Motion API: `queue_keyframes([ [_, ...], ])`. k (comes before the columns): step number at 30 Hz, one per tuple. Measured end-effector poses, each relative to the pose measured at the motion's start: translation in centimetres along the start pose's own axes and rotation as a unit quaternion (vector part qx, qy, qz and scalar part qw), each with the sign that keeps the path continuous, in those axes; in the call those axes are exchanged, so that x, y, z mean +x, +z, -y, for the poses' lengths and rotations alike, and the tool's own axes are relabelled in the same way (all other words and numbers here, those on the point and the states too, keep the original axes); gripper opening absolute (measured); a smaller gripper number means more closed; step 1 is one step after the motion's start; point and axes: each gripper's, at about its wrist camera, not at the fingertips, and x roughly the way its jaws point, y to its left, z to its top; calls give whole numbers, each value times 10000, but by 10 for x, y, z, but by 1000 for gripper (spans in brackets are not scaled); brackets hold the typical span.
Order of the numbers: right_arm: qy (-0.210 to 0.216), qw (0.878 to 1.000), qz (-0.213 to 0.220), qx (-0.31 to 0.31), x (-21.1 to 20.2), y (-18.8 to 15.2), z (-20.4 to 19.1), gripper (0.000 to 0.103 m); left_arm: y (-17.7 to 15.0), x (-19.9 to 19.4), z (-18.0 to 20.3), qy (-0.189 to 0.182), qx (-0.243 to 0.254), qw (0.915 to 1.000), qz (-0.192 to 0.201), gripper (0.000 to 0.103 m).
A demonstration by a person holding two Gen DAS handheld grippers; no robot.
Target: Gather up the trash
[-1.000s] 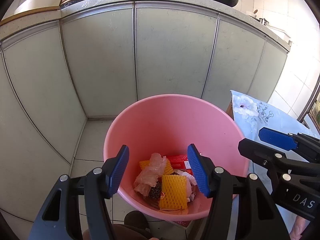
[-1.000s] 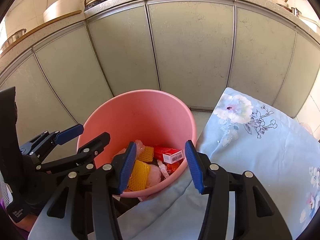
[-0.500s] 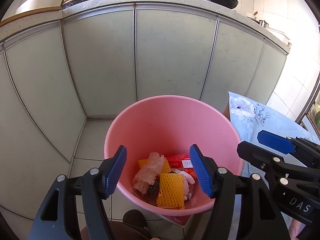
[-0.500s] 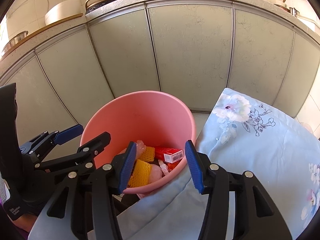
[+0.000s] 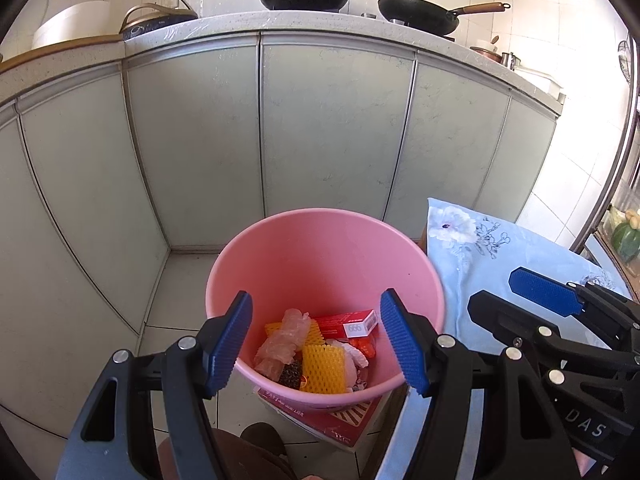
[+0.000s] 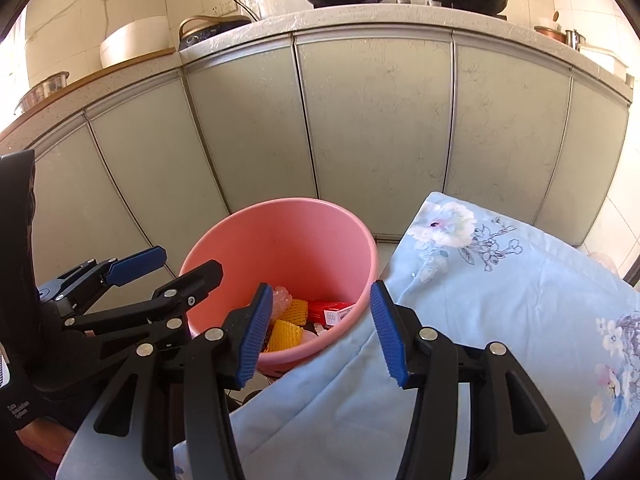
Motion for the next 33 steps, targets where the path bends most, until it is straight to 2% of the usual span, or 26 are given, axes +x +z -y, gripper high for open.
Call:
queue_keyframes([
  [10, -128, 9997, 146, 120, -38, -19, 10, 51, -10, -27, 11, -105, 52, 9999, 63, 65],
  [24, -640, 9964, 460, 315, -87, -50, 32, 51, -24, -53, 39, -430, 98, 9987, 242, 64],
  [33, -928, 9919, 608, 623, -107, -67, 48, 51, -30, -64, 59, -637, 330, 9970, 288, 64],
])
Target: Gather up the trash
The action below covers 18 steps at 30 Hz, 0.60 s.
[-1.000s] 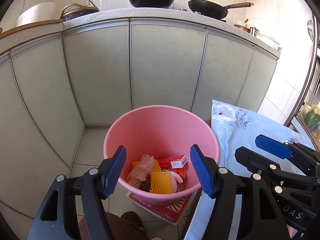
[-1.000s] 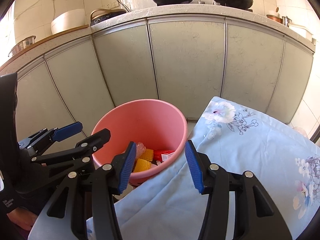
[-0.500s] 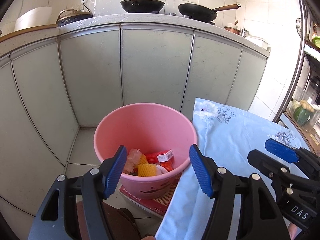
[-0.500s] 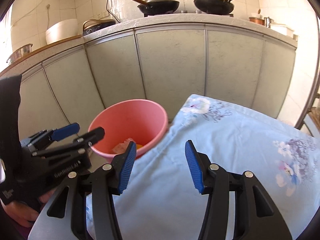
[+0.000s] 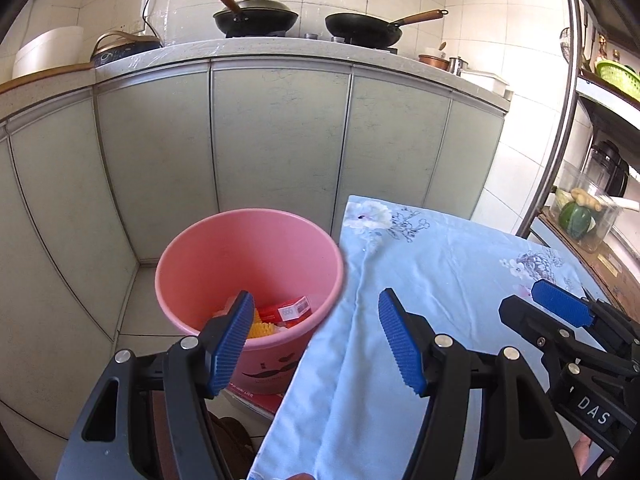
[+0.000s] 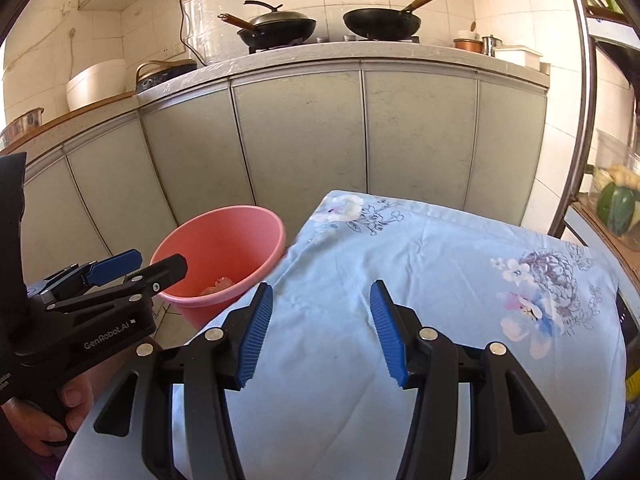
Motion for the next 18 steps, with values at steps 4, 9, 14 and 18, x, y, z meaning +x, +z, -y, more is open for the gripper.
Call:
queue_keyframes([
  [4, -103, 9999, -5, 66, -4, -5, 8, 51, -1, -2, 7, -48, 55, 10000, 17, 64],
  [9, -249, 9996, 43, 158, -10, -7, 17, 52, -4, -2, 15, -233, 85, 9997, 1, 64],
  [14, -415, 9986, 114, 300, -15, -8, 27, 52, -7, -4, 26, -303, 212, 9993, 28, 64],
  [18, -545, 9974, 121, 454, -18, -10, 36, 52, -8, -6, 31, -312, 236, 9992, 35, 64],
])
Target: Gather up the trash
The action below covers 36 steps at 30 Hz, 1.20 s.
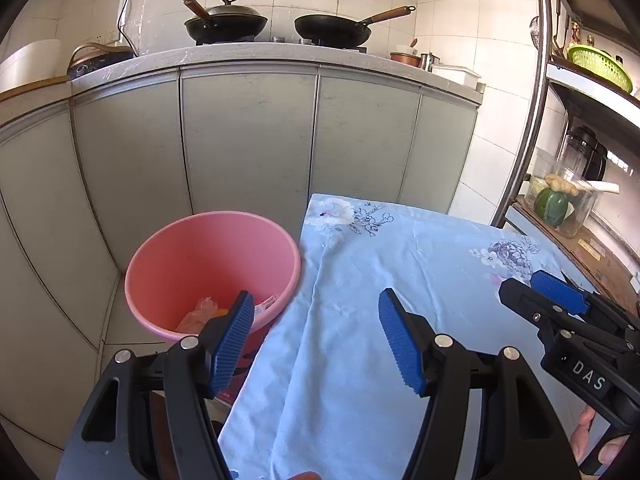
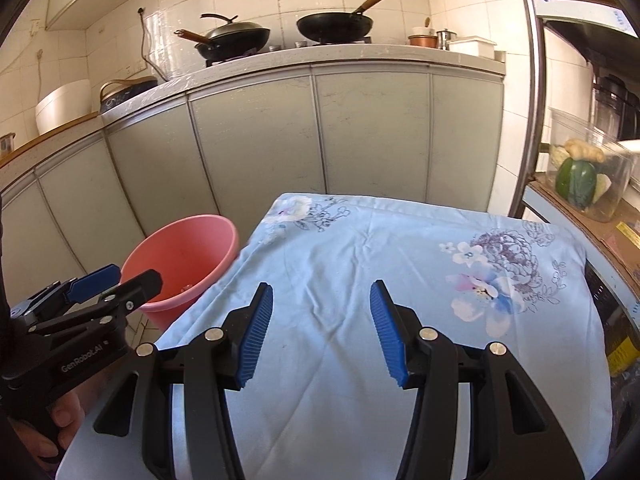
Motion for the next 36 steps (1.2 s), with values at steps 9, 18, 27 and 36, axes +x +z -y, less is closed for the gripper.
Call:
queue_keyframes([
  [9, -90, 9997, -215, 86, 5, -14, 11, 52, -3, 5, 10, 47, 234, 9996, -114, 64],
  [18, -79, 9997, -175, 139, 4, -14, 15, 52, -4, 8, 17, 57, 350, 9994, -63, 63],
  [27, -68, 9998, -141, 110, 1, -13, 11, 52, -4, 7, 17, 11, 355, 9994, -30, 62],
  [36, -74, 9998, -155, 34, 1, -12, 5, 52, -3, 5, 15, -18, 342, 9994, -18, 62],
])
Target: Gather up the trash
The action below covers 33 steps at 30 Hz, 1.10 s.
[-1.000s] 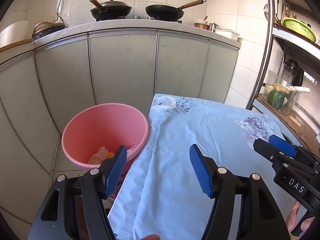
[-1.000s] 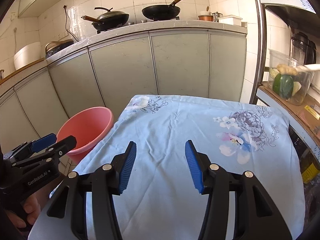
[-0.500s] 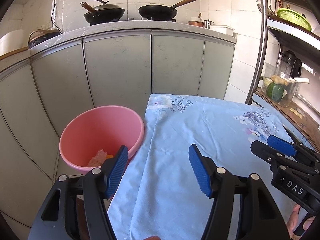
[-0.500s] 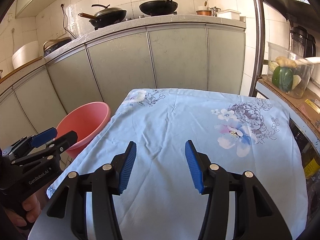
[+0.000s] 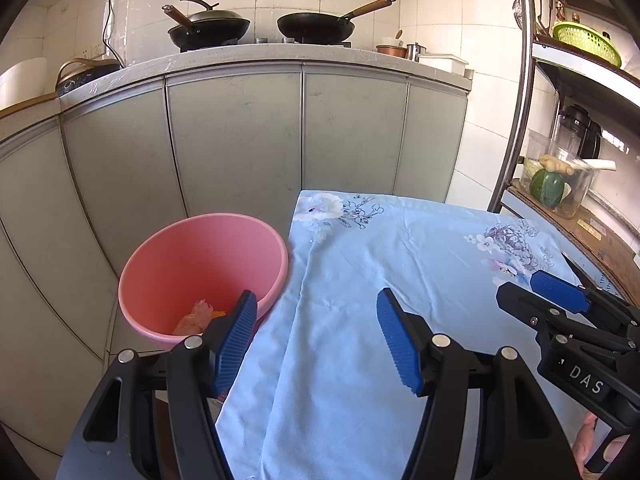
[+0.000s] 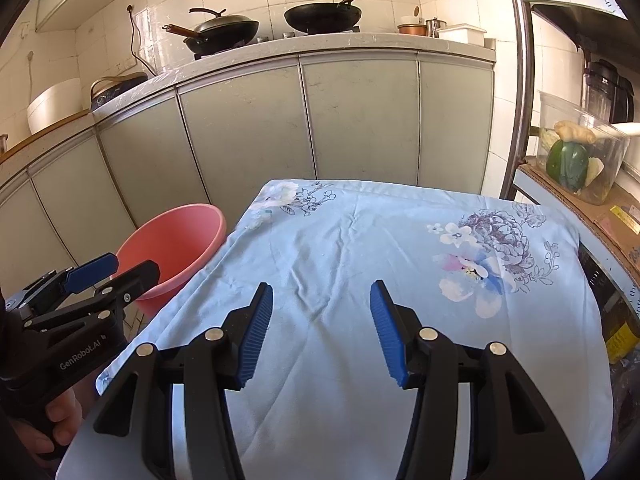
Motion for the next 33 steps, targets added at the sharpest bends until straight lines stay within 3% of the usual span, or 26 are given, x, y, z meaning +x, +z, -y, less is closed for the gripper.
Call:
queue_keyframes([
  [33, -24, 10000, -11, -80, 0, -1, -4, 52, 0, -4, -4, -17, -68, 10000, 35, 62],
])
